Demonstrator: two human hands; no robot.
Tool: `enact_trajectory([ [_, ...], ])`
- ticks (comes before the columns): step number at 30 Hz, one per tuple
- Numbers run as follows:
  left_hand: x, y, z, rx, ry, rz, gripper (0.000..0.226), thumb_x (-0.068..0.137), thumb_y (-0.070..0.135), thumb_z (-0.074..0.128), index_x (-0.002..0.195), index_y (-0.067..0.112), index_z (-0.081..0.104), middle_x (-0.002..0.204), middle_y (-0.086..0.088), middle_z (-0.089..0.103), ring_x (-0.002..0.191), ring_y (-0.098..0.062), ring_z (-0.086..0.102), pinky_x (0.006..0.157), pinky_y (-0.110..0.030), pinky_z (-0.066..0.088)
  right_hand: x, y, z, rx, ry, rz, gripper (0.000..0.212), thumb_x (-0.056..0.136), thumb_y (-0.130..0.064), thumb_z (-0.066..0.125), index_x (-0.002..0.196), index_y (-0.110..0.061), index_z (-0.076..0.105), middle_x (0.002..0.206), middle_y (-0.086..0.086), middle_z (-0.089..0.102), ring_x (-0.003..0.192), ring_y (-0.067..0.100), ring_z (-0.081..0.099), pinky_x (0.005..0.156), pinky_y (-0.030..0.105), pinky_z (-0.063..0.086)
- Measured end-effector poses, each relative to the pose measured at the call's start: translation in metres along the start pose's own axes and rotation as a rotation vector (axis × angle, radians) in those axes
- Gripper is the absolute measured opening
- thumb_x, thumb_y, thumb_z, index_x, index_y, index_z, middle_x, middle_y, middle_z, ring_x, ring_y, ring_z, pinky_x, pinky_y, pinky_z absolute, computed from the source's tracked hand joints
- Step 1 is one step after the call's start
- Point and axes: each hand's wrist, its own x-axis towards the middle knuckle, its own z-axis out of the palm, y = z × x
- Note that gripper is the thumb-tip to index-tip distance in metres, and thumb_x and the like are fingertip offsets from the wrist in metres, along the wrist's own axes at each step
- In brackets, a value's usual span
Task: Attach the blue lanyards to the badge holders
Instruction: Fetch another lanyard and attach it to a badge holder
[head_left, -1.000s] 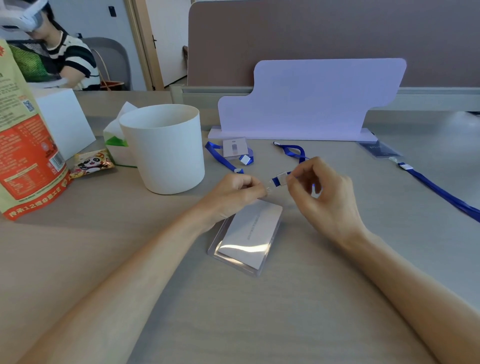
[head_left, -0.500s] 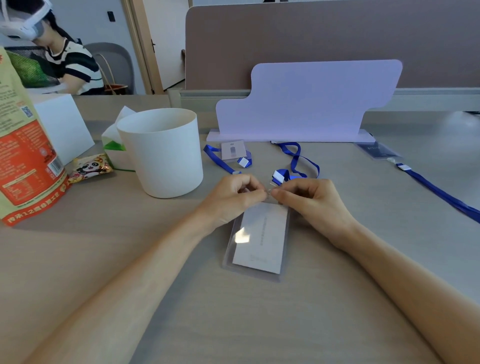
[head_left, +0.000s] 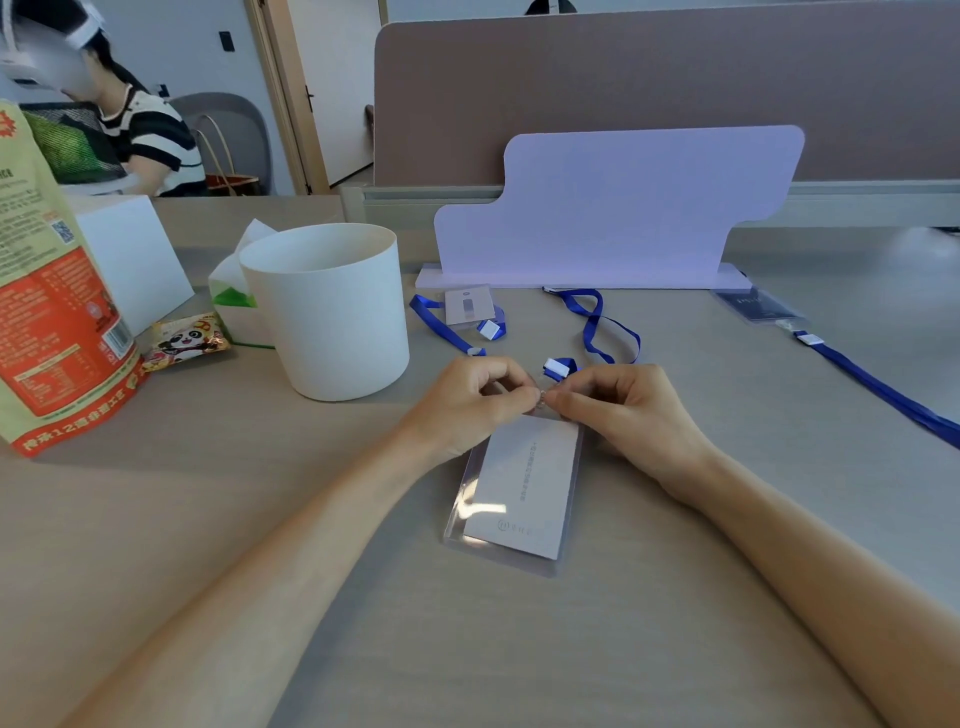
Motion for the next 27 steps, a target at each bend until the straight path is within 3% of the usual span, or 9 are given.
enact_trajectory([
  [6, 0.001, -0.003, 0.002, 0.045, 0.03, 0.03, 0.016, 0.088, 0.016, 0.062, 0.075, 0.024, 0.066, 0.067, 0.012, 0.058, 0.058, -0.001, 0.047, 0.061, -0.016, 0.037, 0.002, 0.002, 0.001, -0.01, 0.02, 0.014, 0.01, 0.086, -0.011, 0.069, 0.08, -0.011, 0.077, 0.084, 0.006, 0.075, 0.074, 0.007, 0.065, 0.068, 0.015, 0.051],
  [11, 0.001, -0.003, 0.005, 0.079, 0.013, 0.055, 0.013, 0.088, 0.017, 0.061, 0.077, 0.023, 0.064, 0.073, 0.008, 0.06, 0.066, -0.004, 0.051, 0.064, -0.02, 0.041, 0.002, 0.002, 0.002, -0.058, 0.026, 0.009, 0.016, 0.086, -0.012, 0.067, 0.074, -0.017, 0.075, 0.08, 0.004, 0.074, 0.067, 0.004, 0.062, 0.063, 0.014, 0.049],
  [15, -0.001, -0.004, 0.006, 0.078, 0.026, 0.063, 0.013, 0.086, 0.016, 0.062, 0.075, 0.023, 0.063, 0.065, 0.012, 0.055, 0.056, 0.002, 0.048, 0.057, -0.013, 0.037, 0.001, 0.0, 0.003, -0.085, 0.016, 0.001, 0.019, 0.086, -0.013, 0.068, 0.071, -0.022, 0.073, 0.077, 0.001, 0.074, 0.063, 0.003, 0.061, 0.061, 0.012, 0.048],
  [17, -0.001, -0.006, 0.008, 0.067, 0.039, 0.065, 0.011, 0.085, 0.015, 0.062, 0.075, 0.019, 0.064, 0.064, 0.01, 0.054, 0.056, -0.001, 0.045, 0.058, -0.017, 0.037, 0.002, 0.0, 0.003, -0.107, 0.022, -0.008, 0.019, 0.086, -0.014, 0.068, 0.07, -0.023, 0.073, 0.079, 0.005, 0.074, 0.063, 0.004, 0.059, 0.061, 0.016, 0.048],
  [22, -0.001, -0.006, 0.01, 0.036, 0.022, 0.056, 0.008, 0.086, 0.014, 0.059, 0.08, 0.014, 0.064, 0.071, 0.004, 0.056, 0.063, -0.004, 0.046, 0.062, -0.019, 0.039, 0.002, 0.001, 0.003, -0.146, 0.04, -0.032, 0.018, 0.085, -0.015, 0.068, 0.069, -0.024, 0.071, 0.079, 0.009, 0.073, 0.068, 0.015, 0.059, 0.069, 0.04, 0.053],
  [27, -0.002, -0.006, 0.009, 0.005, -0.024, 0.052, 0.014, 0.091, 0.011, 0.055, 0.08, 0.014, 0.063, 0.073, 0.003, 0.056, 0.062, 0.001, 0.046, 0.061, -0.01, 0.037, 0.002, 0.003, 0.002, -0.148, 0.031, -0.041, 0.021, 0.084, -0.014, 0.068, 0.066, -0.024, 0.069, 0.071, 0.005, 0.07, 0.063, 0.008, 0.054, 0.064, 0.031, 0.047],
])
